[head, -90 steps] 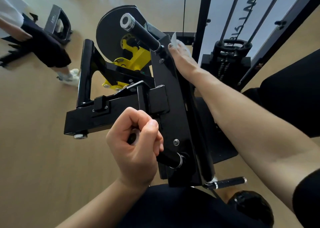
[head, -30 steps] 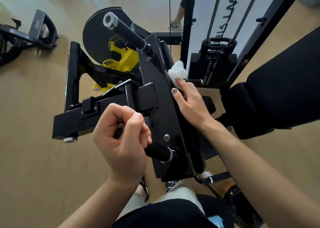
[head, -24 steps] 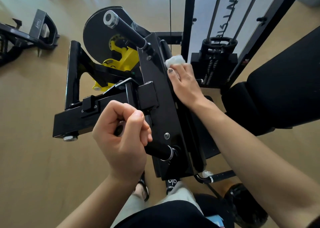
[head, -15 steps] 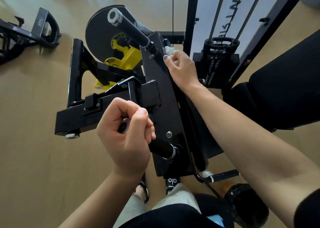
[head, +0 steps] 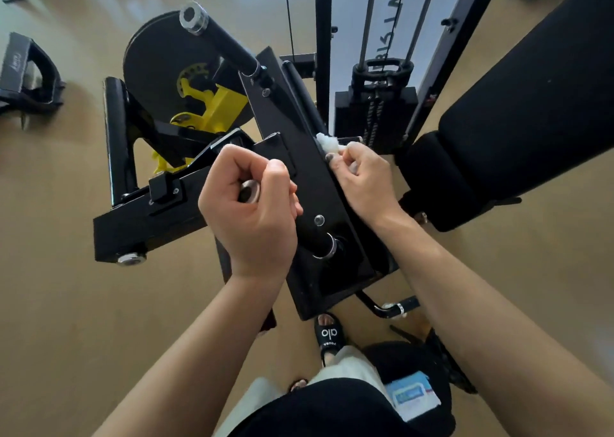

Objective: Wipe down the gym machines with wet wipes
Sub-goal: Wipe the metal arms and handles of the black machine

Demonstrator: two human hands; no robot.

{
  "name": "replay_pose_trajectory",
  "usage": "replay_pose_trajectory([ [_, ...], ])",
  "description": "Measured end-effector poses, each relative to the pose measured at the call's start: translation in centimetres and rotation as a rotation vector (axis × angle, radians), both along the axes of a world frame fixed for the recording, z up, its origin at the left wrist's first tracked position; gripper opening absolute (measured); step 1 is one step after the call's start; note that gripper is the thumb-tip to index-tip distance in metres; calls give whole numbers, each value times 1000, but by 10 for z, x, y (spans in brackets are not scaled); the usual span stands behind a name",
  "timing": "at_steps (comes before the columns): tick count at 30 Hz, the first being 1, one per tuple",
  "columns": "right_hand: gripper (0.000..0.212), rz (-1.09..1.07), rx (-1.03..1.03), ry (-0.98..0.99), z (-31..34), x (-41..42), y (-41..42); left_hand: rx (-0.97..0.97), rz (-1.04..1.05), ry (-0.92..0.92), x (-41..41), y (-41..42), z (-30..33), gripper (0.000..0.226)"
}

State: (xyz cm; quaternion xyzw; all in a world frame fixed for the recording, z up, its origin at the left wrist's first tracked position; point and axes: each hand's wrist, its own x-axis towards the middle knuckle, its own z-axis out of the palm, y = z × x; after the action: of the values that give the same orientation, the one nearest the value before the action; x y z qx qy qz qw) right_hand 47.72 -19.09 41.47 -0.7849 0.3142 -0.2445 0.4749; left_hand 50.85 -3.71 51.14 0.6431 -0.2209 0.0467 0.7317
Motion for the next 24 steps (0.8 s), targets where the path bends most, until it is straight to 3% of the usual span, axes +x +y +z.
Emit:
replay_pose_trajectory([
  [13,42,-144,-6,164,12,-60,44,-58,-24,-83,15,-4,-8,28],
  [24,41,-162,3,171,16,-64,53,-63,43,-93,12,-6,-11,29],
])
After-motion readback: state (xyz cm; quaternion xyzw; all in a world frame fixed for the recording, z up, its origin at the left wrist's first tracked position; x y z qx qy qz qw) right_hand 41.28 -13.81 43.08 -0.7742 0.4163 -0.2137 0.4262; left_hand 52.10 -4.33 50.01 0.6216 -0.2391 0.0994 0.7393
